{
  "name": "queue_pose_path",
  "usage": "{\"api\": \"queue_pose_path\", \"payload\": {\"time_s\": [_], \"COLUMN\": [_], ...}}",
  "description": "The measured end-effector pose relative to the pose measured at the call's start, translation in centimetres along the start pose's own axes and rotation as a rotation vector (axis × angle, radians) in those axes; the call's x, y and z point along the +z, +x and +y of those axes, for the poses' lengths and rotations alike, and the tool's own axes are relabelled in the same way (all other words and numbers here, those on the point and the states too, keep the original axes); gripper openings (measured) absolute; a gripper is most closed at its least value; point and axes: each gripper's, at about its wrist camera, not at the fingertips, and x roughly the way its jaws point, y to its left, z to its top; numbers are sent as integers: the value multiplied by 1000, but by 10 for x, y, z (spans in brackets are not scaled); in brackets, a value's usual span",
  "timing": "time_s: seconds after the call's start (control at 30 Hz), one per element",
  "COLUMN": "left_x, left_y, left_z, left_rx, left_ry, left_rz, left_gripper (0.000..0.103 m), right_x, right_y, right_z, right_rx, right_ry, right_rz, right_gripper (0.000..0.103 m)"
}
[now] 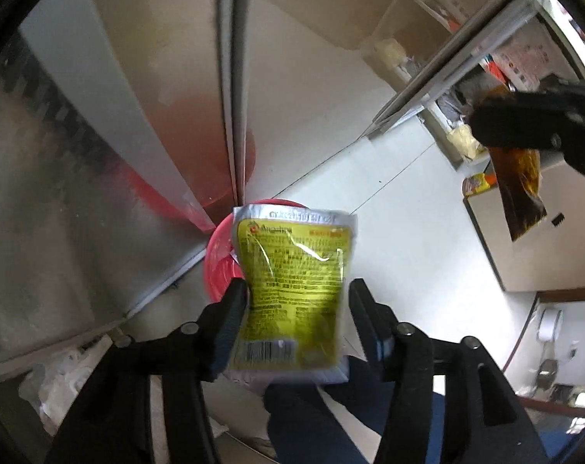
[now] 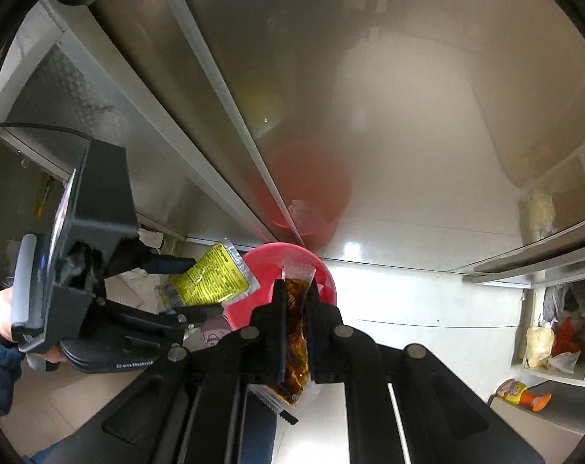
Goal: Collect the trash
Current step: 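Carry both packets down over the red bin with both tools, then open the left tool to drop the yellow packet into the red bin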
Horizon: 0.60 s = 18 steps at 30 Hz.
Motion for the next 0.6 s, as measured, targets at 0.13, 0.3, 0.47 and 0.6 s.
{"api": "queue_pose_path", "payload": {"time_s": [0.13,0.3,0.47,0.6], "left_x": [-4,-10,-15,-21], "left_y": [-7,-18,-24,-33], "left_z": [0,7,16,21], "left_rx": [-36,-8,-1,-7], "left_ry": [8,-7,-39,-57], "left_rz": [-3,-29,-47,-67], "left_gripper": [66,66,68,87], "right_x": [-1,-4,-10,-13], "right_y": [-4,-6,-7,-9], "right_z": [0,4,3,5], "right_rx": [-9,1,5,2], "right_ry": [-8,-5,-10,-16], "right_rz": [-1,1,-1,-3], "right_gripper": [7,7,7,7]}}
